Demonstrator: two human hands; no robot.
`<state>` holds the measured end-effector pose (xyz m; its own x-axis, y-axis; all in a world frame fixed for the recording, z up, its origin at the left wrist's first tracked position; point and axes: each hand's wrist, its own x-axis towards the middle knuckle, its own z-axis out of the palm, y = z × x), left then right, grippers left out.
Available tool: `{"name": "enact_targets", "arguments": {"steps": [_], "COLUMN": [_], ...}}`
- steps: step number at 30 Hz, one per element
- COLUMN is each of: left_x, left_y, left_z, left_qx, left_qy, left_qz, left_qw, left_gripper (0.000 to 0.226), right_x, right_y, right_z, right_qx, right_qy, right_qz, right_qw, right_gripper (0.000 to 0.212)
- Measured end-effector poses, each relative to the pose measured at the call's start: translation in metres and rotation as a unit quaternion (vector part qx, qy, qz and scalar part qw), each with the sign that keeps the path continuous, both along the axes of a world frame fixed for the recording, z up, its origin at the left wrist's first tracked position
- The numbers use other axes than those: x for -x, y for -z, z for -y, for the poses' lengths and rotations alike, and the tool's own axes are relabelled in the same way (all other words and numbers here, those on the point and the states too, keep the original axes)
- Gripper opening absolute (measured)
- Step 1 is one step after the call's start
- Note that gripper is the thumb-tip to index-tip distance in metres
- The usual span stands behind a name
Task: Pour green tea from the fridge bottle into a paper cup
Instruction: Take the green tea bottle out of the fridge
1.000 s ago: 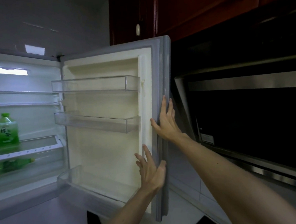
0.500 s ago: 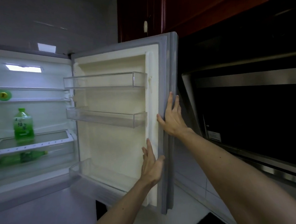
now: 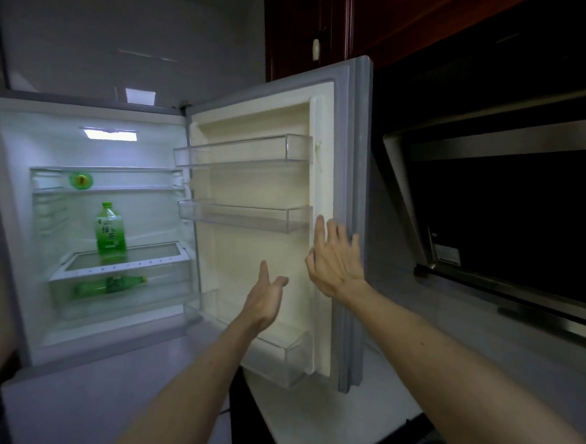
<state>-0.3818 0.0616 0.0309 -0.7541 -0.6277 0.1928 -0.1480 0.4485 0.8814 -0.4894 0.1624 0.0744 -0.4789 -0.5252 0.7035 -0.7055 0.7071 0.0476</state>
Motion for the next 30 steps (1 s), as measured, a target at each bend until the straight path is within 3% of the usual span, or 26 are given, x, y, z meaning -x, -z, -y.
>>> {"name": "enact_targets", "arguments": {"steps": [4,7,14,22,30], "left_x": [-0.040,-0.078,-0.156,-0.233,-0.276], "left_y": [-0.010,-0.014,-0.014,-0.009,-0.008], "left_z": [0.027,0.051,0.093,0.143,0.215], "left_qx": [0.048,0.126,0.282,0.328,0.342], "left_qy": [-0.061,-0.108,-0.213,-0.258,-0.273], "left_qz": [0.031,0.103,0.271,0.351,0.392], "left_qw": [0.996,0.981,0.895,0.838,0.809], "left_gripper": [0.068,0.077,0.061,0.056,0.056], "right_x": [-0.027,-0.047,-0.099,-0.157,-0.191], "right_y": [0.018,0.024,0.025,0.032,0.037], "right_z": [0.014,0.030,0.085,0.159,0.235], "right_qx": [-0.027,-0.077,-0.181,-0.261,-0.275], "right_qy": [-0.037,-0.084,-0.178,-0.235,-0.230], "right_qz": [0.019,0.035,0.120,0.175,0.187], "right_qw": [0.999,0.993,0.960,0.920,0.914], "right_gripper": [0.052,0.052,0.053,0.058,0.062]}}
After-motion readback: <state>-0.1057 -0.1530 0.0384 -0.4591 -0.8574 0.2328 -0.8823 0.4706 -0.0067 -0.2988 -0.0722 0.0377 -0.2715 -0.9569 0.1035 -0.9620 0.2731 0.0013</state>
